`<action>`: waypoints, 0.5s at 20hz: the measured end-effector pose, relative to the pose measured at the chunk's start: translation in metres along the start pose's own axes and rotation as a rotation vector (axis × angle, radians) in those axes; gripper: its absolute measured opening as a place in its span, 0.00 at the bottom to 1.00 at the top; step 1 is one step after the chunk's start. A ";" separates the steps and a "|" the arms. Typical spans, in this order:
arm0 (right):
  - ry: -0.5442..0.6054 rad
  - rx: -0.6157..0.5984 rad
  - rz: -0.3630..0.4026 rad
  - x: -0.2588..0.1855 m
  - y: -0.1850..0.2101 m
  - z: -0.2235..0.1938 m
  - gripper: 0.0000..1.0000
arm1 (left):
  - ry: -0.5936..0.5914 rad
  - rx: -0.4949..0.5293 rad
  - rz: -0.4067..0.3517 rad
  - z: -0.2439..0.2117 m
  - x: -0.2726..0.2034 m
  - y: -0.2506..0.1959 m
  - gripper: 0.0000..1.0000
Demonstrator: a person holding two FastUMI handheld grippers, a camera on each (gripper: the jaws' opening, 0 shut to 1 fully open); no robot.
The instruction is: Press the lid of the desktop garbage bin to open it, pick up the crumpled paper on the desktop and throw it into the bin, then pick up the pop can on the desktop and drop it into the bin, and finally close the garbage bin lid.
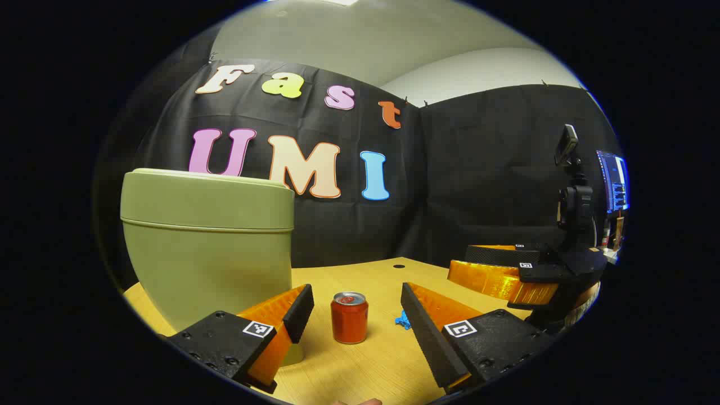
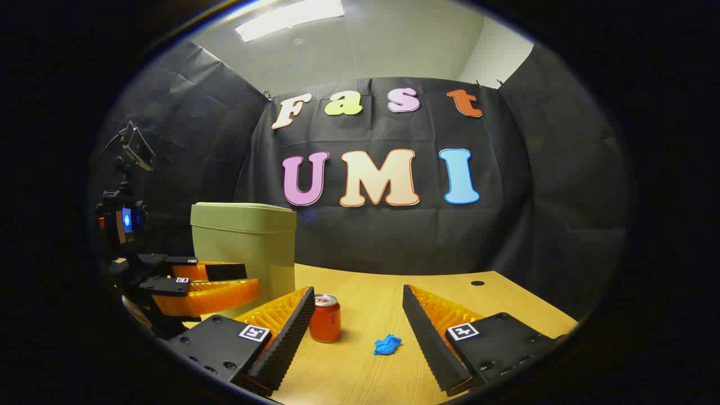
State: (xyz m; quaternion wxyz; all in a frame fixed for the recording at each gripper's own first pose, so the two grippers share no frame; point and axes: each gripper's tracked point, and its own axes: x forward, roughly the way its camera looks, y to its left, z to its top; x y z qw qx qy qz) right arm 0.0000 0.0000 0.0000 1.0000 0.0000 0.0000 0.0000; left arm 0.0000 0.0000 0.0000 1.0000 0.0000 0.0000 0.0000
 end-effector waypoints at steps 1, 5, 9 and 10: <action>0.001 -0.001 0.001 0.000 0.000 -0.001 0.98 | 0.000 -0.001 0.000 0.001 0.000 0.000 0.94; 0.007 -0.003 0.004 0.000 0.002 -0.003 0.98 | -0.001 0.006 -0.006 0.002 -0.001 -0.001 0.94; 0.013 -0.006 0.006 0.000 0.004 -0.004 0.98 | -0.009 0.008 0.000 0.004 -0.002 -0.002 0.94; 0.014 -0.007 0.005 0.000 0.003 -0.004 0.98 | -0.012 0.007 0.001 0.004 -0.002 -0.002 0.94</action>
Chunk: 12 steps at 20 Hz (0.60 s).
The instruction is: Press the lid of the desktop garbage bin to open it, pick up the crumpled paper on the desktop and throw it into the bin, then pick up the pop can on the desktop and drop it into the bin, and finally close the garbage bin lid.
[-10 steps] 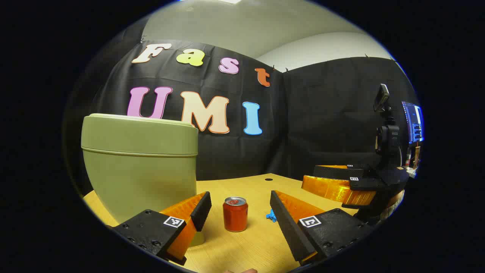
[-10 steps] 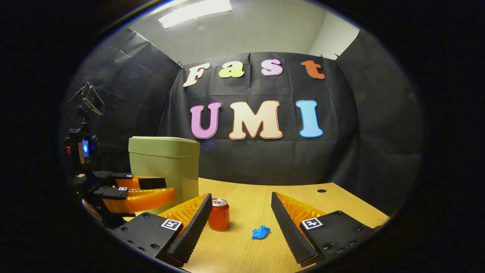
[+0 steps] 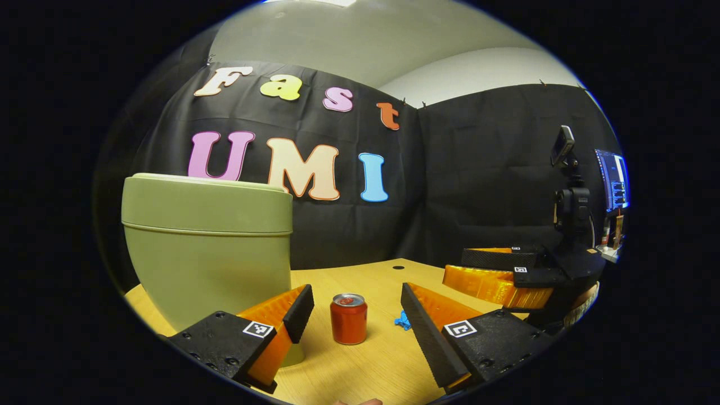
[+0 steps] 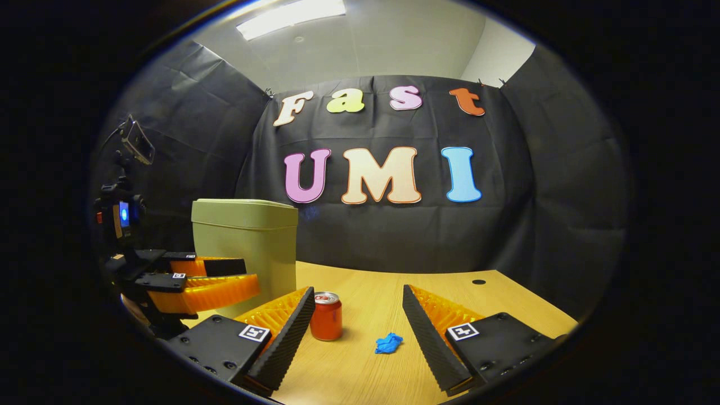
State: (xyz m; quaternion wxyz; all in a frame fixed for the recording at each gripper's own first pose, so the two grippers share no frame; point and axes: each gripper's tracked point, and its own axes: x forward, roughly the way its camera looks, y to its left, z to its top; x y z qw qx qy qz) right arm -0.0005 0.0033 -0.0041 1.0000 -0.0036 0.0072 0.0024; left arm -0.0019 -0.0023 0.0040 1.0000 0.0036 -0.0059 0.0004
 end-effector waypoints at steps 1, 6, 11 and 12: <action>0.000 0.000 -0.002 0.000 -0.001 0.000 0.98 | -0.001 0.001 0.000 0.000 -0.001 0.000 0.94; -0.006 0.003 -0.008 0.001 -0.004 0.002 0.98 | -0.002 0.003 -0.006 0.000 -0.001 -0.001 0.94; -0.004 0.002 -0.009 0.000 -0.004 0.000 0.98 | 0.003 -0.004 0.007 -0.001 0.001 0.000 0.94; -0.005 0.002 -0.009 0.000 -0.004 0.000 0.98 | 0.004 -0.004 0.008 -0.002 0.001 0.000 0.94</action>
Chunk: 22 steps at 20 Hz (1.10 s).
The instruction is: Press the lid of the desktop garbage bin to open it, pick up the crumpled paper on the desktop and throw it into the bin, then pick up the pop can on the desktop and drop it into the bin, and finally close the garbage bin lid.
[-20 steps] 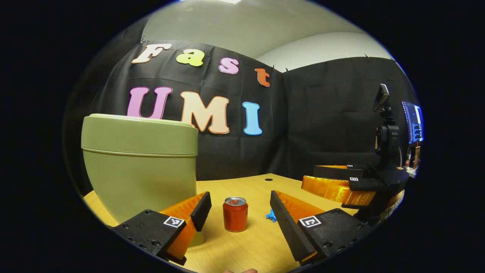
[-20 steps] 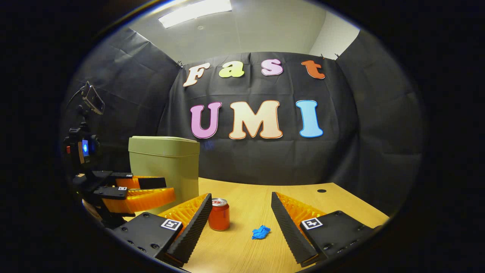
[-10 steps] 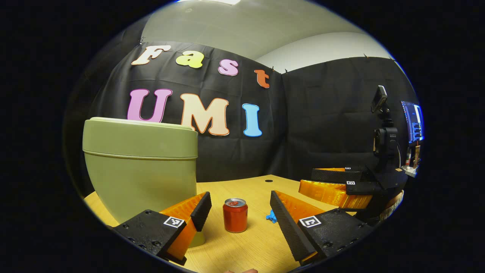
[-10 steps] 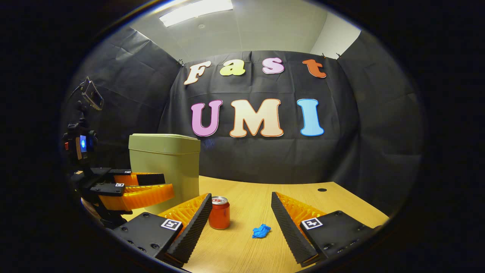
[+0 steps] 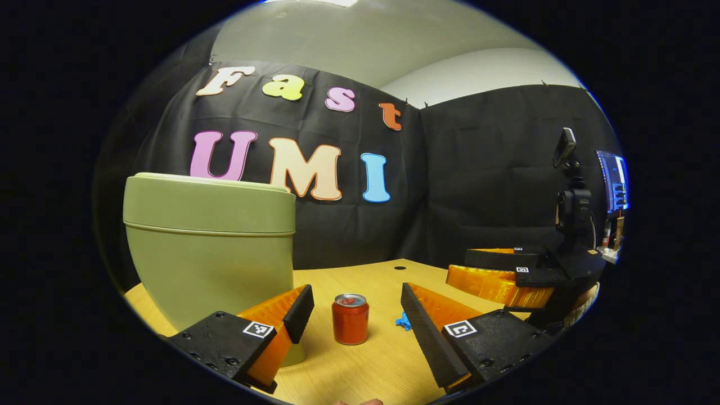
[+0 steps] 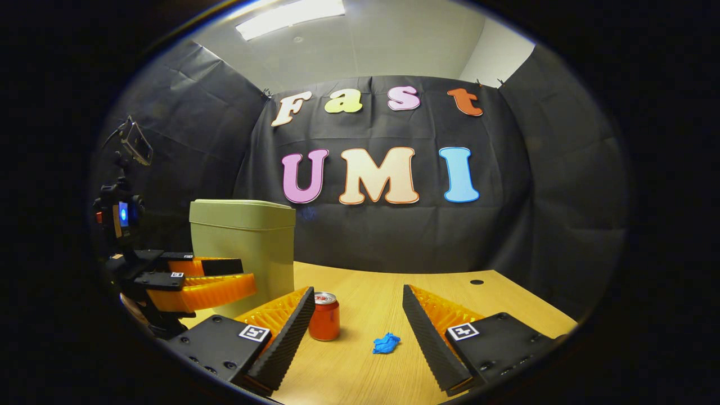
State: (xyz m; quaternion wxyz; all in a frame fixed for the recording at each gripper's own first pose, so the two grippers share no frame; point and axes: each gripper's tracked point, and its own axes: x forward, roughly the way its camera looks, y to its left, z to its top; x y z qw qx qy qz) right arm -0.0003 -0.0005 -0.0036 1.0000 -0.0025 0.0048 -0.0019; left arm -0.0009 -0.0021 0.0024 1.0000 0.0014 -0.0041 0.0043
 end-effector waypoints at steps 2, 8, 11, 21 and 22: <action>-0.002 -0.002 0.000 0.001 0.000 0.000 0.98 | -0.004 0.006 -0.004 0.002 -0.001 -0.001 0.94; -0.002 0.008 -0.005 0.000 -0.004 0.001 0.98 | -0.028 0.052 -0.004 0.016 -0.009 0.005 0.82; -0.009 0.005 -0.014 0.000 -0.008 0.003 0.98 | -0.029 0.083 0.004 0.024 -0.012 0.001 0.55; -0.002 -0.006 -0.018 0.001 -0.010 0.001 0.98 | -0.062 0.054 0.070 0.084 -0.030 0.041 0.00; 0.002 -0.008 -0.016 0.001 -0.009 -0.001 0.98 | -0.069 0.063 0.084 0.094 -0.030 0.048 0.00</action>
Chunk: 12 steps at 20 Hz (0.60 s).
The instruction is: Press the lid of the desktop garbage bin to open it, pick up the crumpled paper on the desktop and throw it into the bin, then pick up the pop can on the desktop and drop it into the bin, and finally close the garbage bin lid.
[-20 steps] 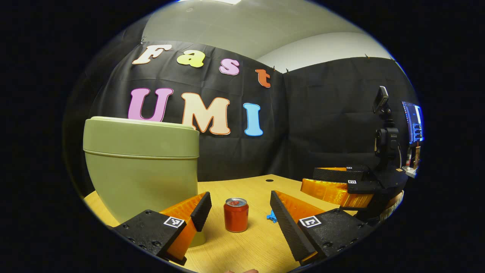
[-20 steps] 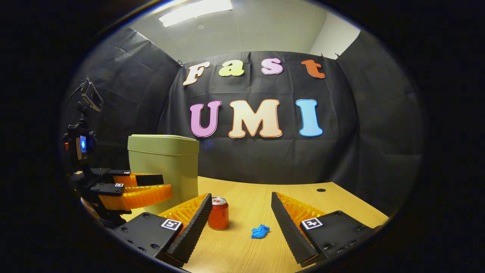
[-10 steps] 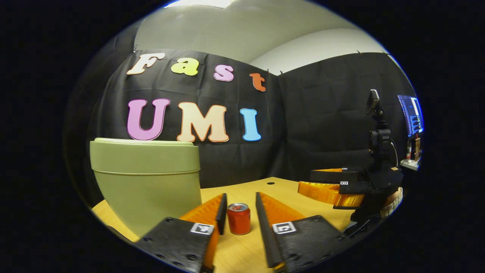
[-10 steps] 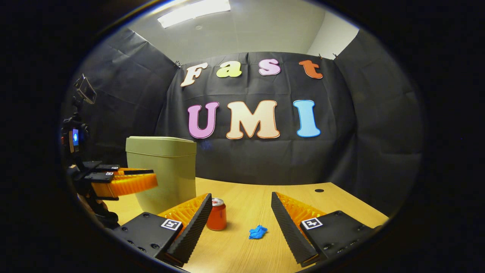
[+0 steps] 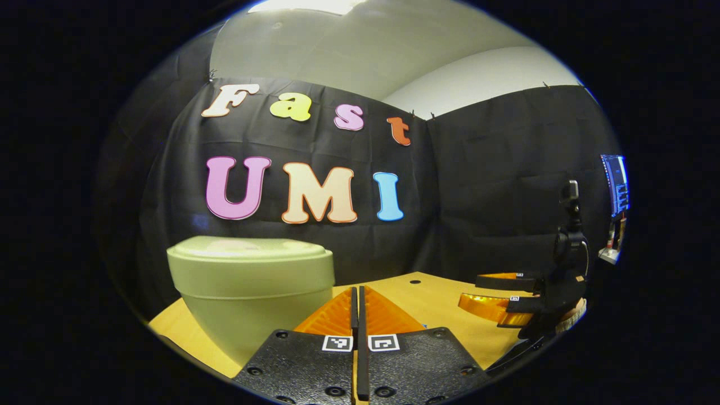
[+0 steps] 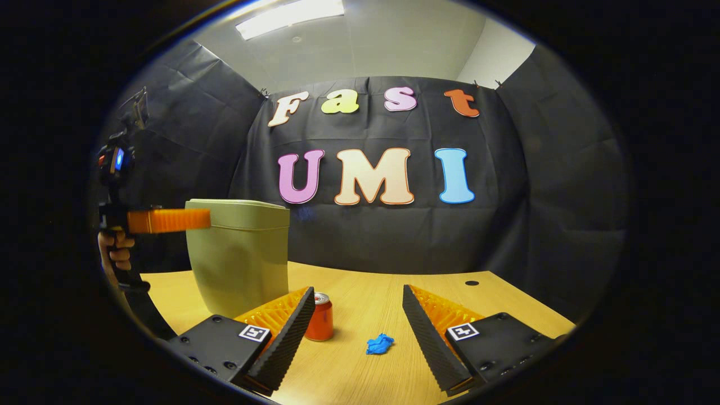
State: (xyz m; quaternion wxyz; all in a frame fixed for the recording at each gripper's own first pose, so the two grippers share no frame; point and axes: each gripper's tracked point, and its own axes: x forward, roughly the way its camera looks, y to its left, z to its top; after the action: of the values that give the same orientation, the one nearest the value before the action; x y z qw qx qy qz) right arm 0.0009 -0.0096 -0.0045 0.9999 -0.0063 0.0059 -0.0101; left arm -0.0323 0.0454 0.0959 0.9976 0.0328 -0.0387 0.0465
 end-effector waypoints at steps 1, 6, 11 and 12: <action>0.003 -0.002 0.001 0.000 0.000 -0.002 0.98 | -0.011 0.013 0.024 0.011 0.002 0.010 0.00; 0.005 0.012 0.017 0.000 0.006 0.000 0.98 | -0.021 0.027 0.170 0.046 0.015 0.071 0.00; -0.006 0.004 0.029 -0.002 0.011 0.004 0.98 | 0.025 0.049 0.227 0.040 0.029 0.103 0.00; -0.010 0.004 0.032 -0.002 0.013 0.005 0.98 | 0.033 0.053 0.235 0.038 0.031 0.107 0.00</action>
State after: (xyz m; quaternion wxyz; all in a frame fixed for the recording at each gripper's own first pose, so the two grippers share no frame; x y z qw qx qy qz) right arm -0.0009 0.0030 0.0008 1.0000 -0.0044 0.0013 0.0060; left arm -0.0149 0.1523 0.1428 0.9846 0.0535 -0.0245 0.1647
